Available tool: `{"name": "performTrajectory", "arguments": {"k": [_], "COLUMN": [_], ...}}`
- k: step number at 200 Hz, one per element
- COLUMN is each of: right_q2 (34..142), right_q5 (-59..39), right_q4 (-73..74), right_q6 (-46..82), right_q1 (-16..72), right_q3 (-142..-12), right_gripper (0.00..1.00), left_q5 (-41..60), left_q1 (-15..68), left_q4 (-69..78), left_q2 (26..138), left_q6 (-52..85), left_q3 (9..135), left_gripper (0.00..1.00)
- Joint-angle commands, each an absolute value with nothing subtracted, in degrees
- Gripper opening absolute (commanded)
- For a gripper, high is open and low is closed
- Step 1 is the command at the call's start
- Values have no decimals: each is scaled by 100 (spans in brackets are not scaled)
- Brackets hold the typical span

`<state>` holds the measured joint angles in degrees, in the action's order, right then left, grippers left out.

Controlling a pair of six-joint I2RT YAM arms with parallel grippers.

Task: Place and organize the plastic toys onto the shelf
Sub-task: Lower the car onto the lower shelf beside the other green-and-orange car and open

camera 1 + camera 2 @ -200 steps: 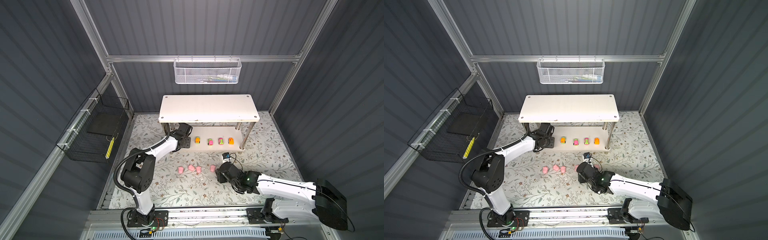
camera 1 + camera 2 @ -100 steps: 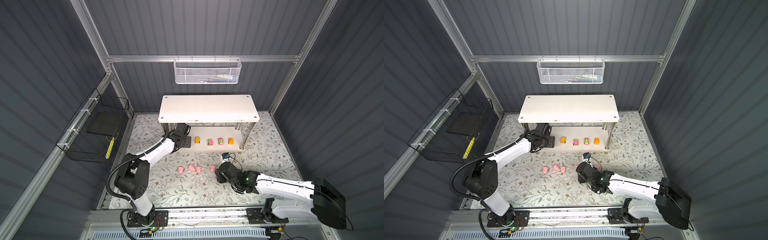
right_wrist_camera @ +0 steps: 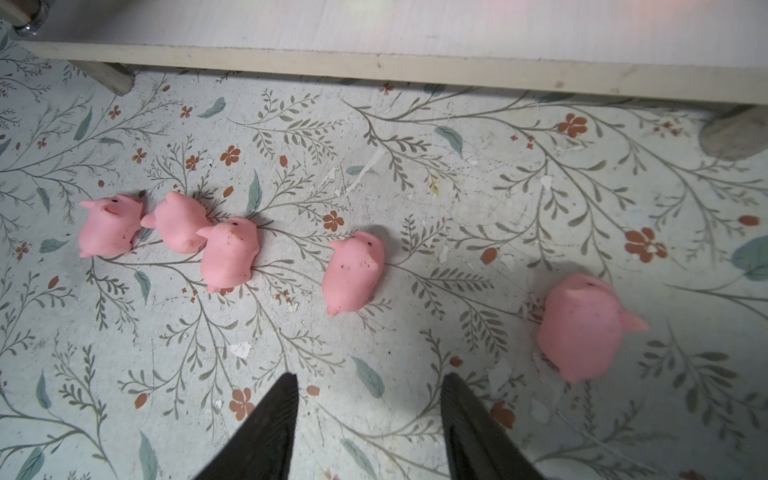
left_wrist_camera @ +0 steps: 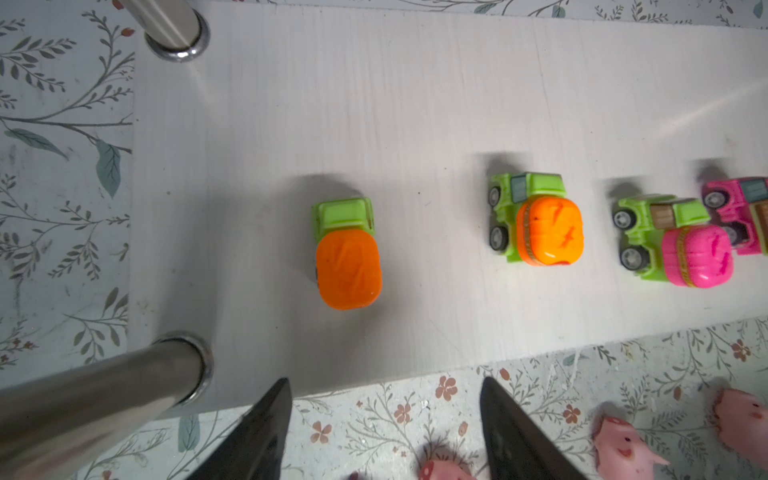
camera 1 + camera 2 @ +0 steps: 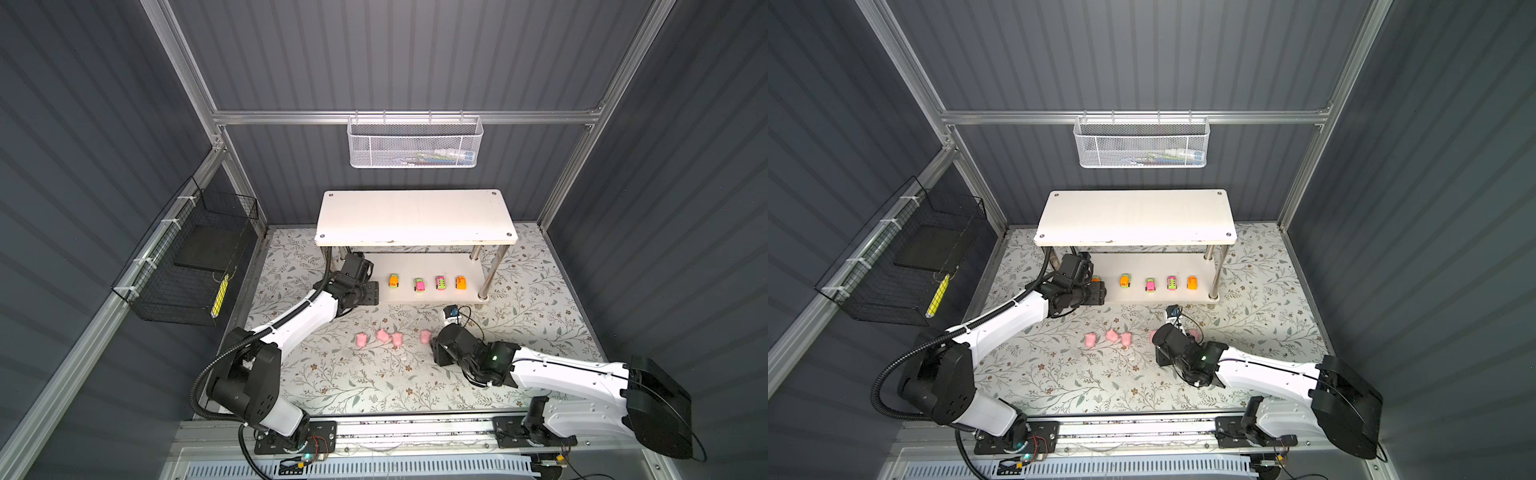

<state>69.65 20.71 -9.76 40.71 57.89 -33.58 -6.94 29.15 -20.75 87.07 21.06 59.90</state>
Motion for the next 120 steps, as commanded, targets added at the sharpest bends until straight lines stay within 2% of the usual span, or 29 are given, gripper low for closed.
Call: {"name": "performTrajectory", "arguments": {"k": [1,63,120], "right_q2": [6935,6760,6771], "right_q5": [2039,2136,2176], "right_q4": [-917,-1079,-1146], "right_q6": [4097,4144,4209], "right_q1": [5770,5774,5770], "right_q3": [-3447,-3412,-3428], "right_gripper": [57,58,57], "left_q5": [-567,-302,149], "left_q1": [2856,2891,3095], "left_q4": [-1935,-1763,-1245], "left_q2": [8354,7551,7577], "left_q6": [2451,2610,2622], "left_q3": [5751,5044,4821], "left_gripper": [72,74,76]}}
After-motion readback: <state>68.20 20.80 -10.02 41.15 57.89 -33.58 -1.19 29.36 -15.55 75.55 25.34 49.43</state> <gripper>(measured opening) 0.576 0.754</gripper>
